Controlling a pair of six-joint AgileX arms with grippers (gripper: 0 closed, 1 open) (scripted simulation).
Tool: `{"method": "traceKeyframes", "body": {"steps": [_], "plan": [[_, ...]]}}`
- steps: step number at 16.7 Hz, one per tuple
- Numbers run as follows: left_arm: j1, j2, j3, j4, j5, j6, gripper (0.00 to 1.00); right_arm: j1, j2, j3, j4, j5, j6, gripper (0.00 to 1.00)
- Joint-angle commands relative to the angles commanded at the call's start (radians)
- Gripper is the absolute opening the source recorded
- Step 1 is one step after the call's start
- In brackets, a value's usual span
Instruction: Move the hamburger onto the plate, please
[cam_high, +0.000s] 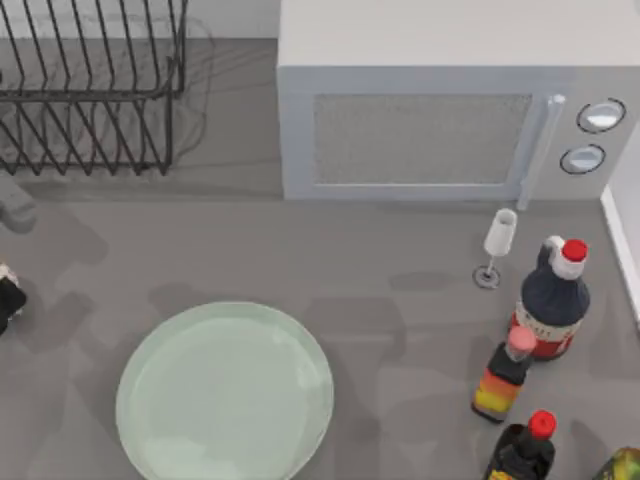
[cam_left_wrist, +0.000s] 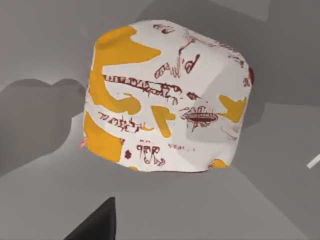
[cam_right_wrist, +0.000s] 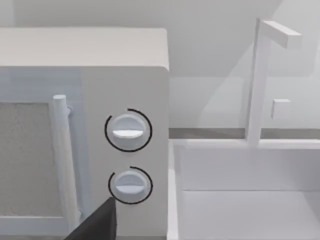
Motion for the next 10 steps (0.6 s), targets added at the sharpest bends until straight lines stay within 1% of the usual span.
{"method": "traceKeyframes", "body": {"steps": [5, 7, 10], "plan": [[0.022, 0.224, 0.221, -0.111, 0.006, 0.142, 1.00, 0.000, 0.000, 0.000, 0.000, 0.000, 0.000, 1.00], [0.026, 0.261, 0.267, -0.130, 0.008, 0.171, 1.00, 0.000, 0.000, 0.000, 0.000, 0.000, 0.000, 1.00], [0.027, 0.267, 0.276, -0.133, 0.008, 0.177, 1.00, 0.000, 0.000, 0.000, 0.000, 0.000, 0.000, 1.00]]}}
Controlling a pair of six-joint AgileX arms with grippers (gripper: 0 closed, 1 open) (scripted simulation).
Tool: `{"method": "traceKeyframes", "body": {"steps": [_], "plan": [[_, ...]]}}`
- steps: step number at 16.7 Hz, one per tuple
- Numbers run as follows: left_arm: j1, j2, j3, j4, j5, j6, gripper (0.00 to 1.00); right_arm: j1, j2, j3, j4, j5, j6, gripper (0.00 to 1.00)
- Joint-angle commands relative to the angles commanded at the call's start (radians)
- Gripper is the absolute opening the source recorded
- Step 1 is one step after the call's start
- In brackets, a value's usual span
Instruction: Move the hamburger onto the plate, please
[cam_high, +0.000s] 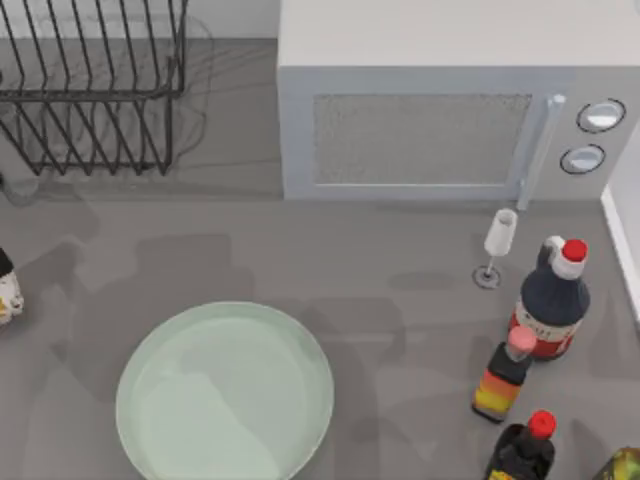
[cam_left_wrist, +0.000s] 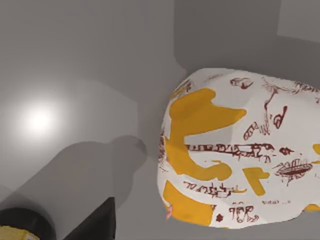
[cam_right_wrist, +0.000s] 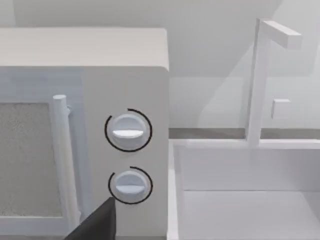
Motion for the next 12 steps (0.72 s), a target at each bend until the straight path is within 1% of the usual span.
{"method": "traceKeyframes", "body": {"steps": [5, 12], "plan": [[-0.004, 0.007, -0.014, 0.019, 0.000, -0.002, 1.00, 0.000, 0.000, 0.000, 0.000, 0.000, 0.000, 1.00], [0.001, 0.127, -0.142, 0.274, 0.001, 0.003, 1.00, 0.000, 0.000, 0.000, 0.000, 0.000, 0.000, 1.00]]}}
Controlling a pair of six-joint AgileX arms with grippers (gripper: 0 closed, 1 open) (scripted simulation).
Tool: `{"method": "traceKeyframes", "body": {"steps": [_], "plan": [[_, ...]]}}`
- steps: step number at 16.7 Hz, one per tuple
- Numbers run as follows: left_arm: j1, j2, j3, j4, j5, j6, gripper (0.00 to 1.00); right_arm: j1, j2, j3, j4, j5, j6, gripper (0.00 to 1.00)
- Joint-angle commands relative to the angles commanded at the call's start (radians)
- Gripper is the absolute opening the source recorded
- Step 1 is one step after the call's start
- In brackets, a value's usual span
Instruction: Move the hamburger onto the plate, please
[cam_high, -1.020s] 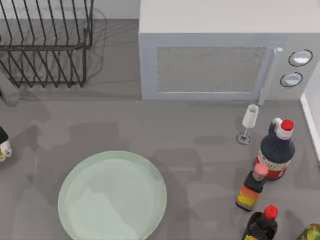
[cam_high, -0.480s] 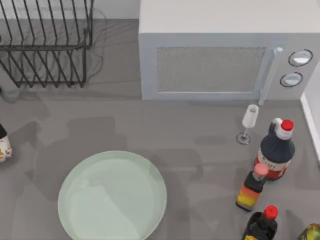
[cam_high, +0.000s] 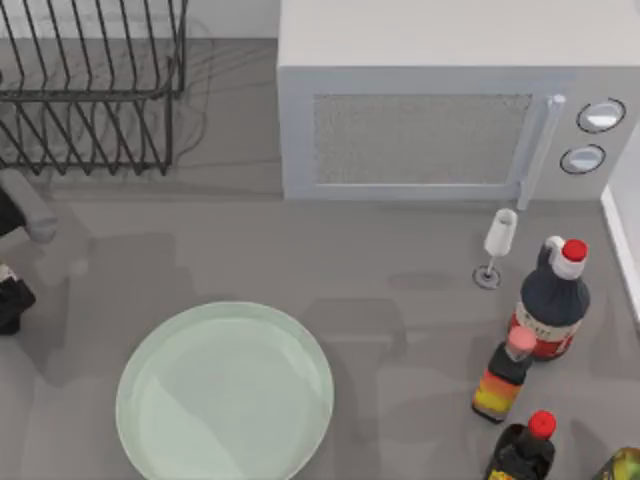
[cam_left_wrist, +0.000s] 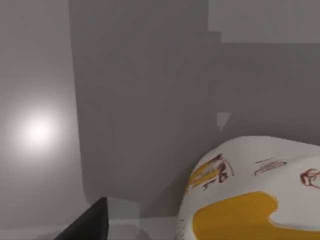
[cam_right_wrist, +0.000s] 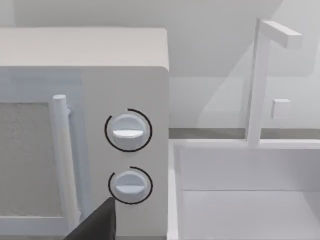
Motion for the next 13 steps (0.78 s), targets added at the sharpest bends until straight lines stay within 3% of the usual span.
{"method": "traceKeyframes", "body": {"steps": [5, 13], "plan": [[0.000, 0.013, -0.013, 0.020, 0.000, 0.001, 1.00, 0.000, 0.000, 0.000, 0.000, 0.000, 0.000, 1.00], [0.000, 0.013, -0.013, 0.020, 0.000, 0.001, 0.40, 0.000, 0.000, 0.000, 0.000, 0.000, 0.000, 1.00]]}}
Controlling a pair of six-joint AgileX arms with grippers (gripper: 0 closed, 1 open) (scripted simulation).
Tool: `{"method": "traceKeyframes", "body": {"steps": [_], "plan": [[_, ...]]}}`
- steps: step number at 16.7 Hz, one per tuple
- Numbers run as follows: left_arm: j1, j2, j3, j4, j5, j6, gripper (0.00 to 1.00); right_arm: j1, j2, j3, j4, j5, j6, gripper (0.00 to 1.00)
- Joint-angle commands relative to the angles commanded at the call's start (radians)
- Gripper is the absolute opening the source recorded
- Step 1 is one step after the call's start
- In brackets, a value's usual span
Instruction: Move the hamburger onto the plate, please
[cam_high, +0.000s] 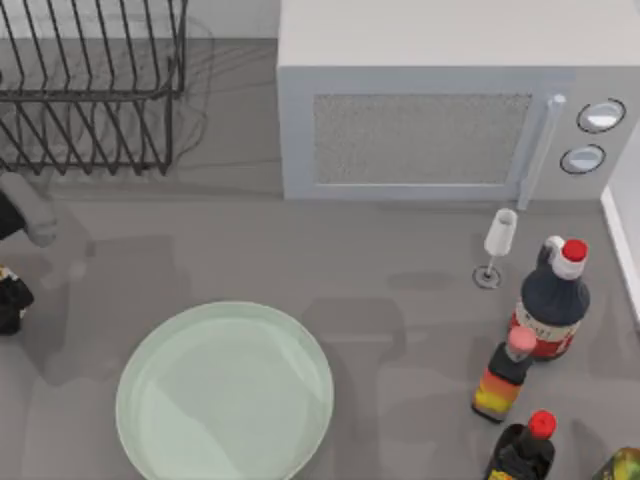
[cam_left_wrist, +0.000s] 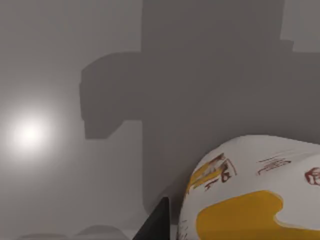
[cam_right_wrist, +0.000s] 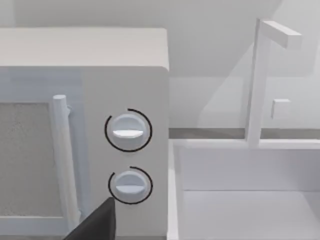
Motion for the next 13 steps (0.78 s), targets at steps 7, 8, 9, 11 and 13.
{"method": "traceKeyframes", "body": {"steps": [7, 8, 9, 11, 13], "plan": [[0.000, 0.000, 0.000, 0.000, 0.000, 0.000, 0.00, 0.000, 0.000, 0.000, 0.000, 0.000, 0.000, 1.00], [0.000, 0.000, 0.000, 0.000, 0.000, 0.000, 0.00, 0.000, 0.000, 0.000, 0.000, 0.000, 0.000, 1.00], [0.000, 0.000, 0.000, 0.000, 0.000, 0.000, 0.00, 0.000, 0.000, 0.000, 0.000, 0.000, 0.000, 1.00], [0.000, 0.000, 0.000, 0.000, 0.000, 0.000, 0.00, 0.000, 0.000, 0.000, 0.000, 0.000, 0.000, 1.00], [0.000, 0.000, 0.000, 0.000, 0.000, 0.000, 0.00, 0.000, 0.000, 0.000, 0.000, 0.000, 0.000, 1.00]]}}
